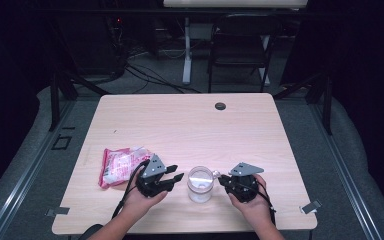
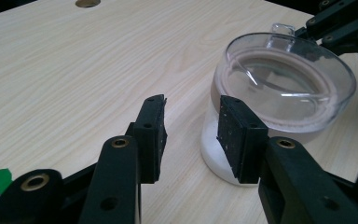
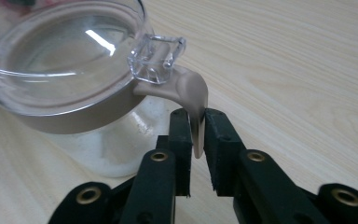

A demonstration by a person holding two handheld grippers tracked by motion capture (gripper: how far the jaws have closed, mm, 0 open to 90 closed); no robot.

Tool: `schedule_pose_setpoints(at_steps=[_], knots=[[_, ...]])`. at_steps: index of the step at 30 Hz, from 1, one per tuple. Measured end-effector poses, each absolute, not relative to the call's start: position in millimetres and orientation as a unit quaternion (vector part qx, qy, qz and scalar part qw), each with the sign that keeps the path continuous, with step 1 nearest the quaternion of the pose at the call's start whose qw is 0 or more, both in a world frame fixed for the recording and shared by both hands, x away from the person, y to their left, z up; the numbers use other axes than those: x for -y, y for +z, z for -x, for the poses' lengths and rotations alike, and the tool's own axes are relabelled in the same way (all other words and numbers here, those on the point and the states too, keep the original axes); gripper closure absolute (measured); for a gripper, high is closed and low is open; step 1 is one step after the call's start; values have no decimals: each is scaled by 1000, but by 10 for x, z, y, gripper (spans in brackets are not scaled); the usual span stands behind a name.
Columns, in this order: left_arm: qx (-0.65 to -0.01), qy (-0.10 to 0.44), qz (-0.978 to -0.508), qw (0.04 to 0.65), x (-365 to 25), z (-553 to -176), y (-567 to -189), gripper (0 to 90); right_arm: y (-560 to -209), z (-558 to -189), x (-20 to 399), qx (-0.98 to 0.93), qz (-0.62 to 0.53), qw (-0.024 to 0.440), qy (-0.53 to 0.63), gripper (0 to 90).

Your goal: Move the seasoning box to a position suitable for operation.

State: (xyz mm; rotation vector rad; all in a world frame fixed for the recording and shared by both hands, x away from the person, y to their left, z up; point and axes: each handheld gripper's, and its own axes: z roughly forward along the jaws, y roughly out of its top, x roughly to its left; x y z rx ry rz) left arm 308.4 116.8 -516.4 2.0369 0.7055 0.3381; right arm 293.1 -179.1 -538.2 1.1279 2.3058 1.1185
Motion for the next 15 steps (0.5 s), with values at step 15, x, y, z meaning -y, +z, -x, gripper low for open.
schedule_pose_setpoints(at_steps=[15], knots=[[-303,103,-823,470,-1194,-3041,-4995,620,-4953,-2788,1843,-798,-400,161,422,668]])
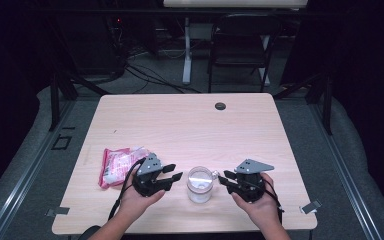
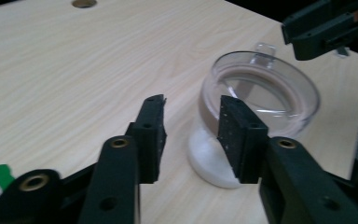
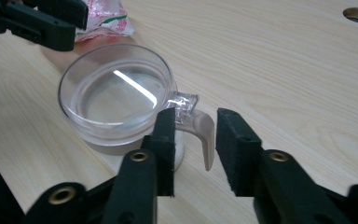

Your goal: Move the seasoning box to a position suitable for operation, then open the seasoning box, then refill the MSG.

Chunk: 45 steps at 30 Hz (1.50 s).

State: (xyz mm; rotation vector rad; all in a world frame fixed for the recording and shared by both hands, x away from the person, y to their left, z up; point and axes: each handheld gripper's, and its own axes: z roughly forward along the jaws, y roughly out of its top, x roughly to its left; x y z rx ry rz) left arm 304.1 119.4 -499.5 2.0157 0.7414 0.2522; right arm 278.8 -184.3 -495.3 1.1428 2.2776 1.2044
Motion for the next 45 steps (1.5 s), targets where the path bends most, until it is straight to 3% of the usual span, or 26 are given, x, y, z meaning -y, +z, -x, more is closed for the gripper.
schedule_pose_setpoints(at_steps=[18,37,45], knots=[[-337,42,-806,484,-1013,-3297,-4643,718,-4460,-3113,1765,-796,-442,102,402,733],[-313,43,-837,446,-992,-3095,-4866,800,-4581,-3055,1692,-792,-440,80,417,804],[-312,39,-848,426,-1011,-3099,-4920,880,-4707,-3121,1711,-792,-453,78,401,816]])
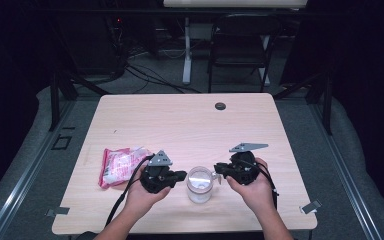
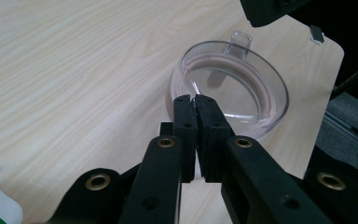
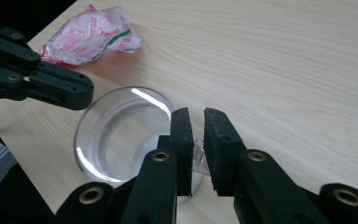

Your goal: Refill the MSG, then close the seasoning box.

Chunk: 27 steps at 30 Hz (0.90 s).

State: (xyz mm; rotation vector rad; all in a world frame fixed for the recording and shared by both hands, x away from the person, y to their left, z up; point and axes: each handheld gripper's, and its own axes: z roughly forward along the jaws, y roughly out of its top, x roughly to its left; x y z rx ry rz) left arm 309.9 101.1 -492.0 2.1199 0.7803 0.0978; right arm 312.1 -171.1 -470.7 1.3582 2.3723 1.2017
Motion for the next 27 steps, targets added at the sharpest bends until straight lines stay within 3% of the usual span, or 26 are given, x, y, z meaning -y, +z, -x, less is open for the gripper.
schedule_pose_setpoints(at_steps=[27], knots=[[-282,18,-880,382,-983,-3095,-5062,900,-4807,-3161,1697,-792,-464,69,391,843]])
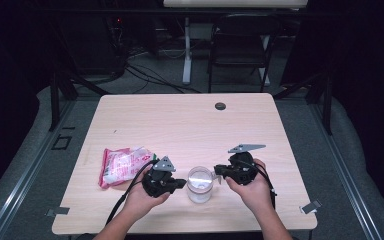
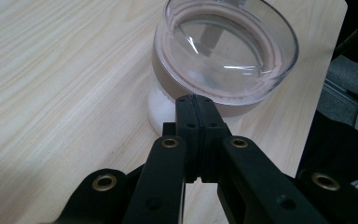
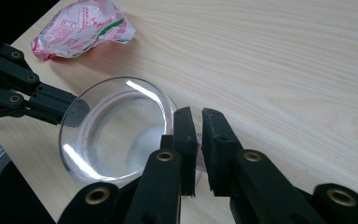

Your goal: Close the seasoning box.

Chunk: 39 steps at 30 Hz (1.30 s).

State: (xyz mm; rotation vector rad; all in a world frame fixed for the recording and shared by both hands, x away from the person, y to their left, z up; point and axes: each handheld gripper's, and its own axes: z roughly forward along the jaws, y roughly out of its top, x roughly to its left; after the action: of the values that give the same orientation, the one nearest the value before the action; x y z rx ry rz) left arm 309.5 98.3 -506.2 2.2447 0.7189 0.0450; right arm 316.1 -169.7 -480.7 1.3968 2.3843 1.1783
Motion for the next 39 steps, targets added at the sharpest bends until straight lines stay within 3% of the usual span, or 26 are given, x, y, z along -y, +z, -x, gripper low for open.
schedule_pose_setpoints(at_steps=[39], knots=[[-273,9,-879,391,-1005,-3088,-5071,894,-4813,-3161,1689,-792,-462,73,392,832]])
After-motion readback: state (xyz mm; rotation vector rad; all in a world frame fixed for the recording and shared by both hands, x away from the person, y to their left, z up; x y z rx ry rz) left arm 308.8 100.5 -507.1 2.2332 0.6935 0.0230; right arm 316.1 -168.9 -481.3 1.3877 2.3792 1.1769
